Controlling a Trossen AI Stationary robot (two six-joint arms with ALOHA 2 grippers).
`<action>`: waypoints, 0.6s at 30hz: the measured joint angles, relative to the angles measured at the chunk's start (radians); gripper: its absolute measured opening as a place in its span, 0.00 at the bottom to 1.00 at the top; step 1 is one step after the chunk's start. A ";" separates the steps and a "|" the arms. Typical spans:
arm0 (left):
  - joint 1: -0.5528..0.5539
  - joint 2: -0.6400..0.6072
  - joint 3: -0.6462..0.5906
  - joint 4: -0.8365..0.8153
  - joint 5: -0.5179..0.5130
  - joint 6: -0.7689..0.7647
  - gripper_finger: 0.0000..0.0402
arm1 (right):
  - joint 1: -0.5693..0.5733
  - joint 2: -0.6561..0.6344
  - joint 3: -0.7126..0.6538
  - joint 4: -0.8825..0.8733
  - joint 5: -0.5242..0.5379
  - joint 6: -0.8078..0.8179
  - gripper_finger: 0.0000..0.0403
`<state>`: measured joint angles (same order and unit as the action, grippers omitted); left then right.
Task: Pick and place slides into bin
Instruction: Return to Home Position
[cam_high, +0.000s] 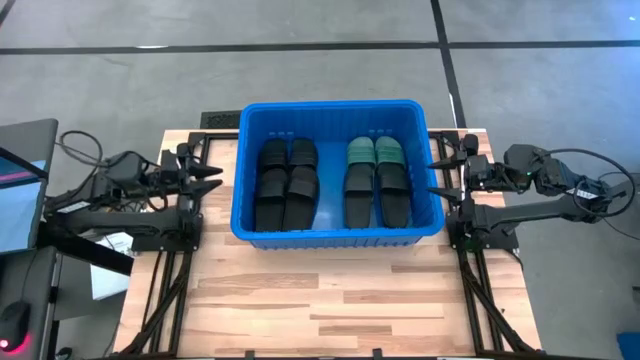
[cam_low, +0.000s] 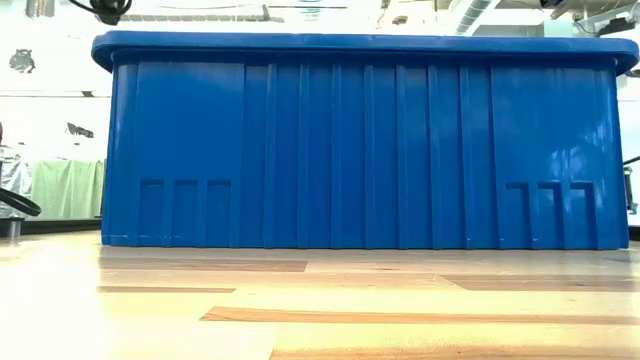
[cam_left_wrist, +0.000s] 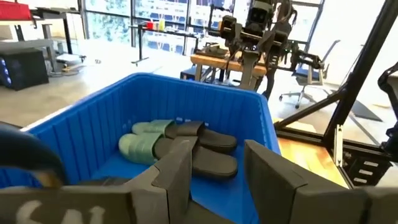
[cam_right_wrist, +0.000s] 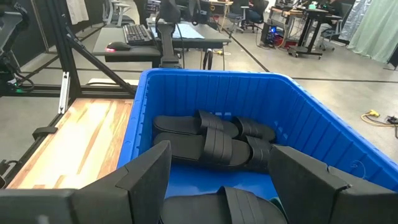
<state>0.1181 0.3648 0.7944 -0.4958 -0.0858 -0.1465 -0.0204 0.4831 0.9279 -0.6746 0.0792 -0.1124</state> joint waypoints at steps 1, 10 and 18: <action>0.000 -0.005 0.000 -0.004 -0.003 0.001 0.33 | 0.000 0.000 0.000 0.000 0.000 0.000 0.63; 0.000 -0.102 0.000 0.025 0.001 0.034 0.33 | 0.000 0.000 0.000 0.000 0.000 0.000 0.63; 0.000 -0.101 0.000 0.018 0.018 0.045 0.33 | 0.000 0.000 0.000 0.000 0.000 0.000 0.63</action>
<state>0.1181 0.2641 0.7948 -0.4780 -0.0681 -0.1010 -0.0204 0.4831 0.9282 -0.6746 0.0792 -0.1127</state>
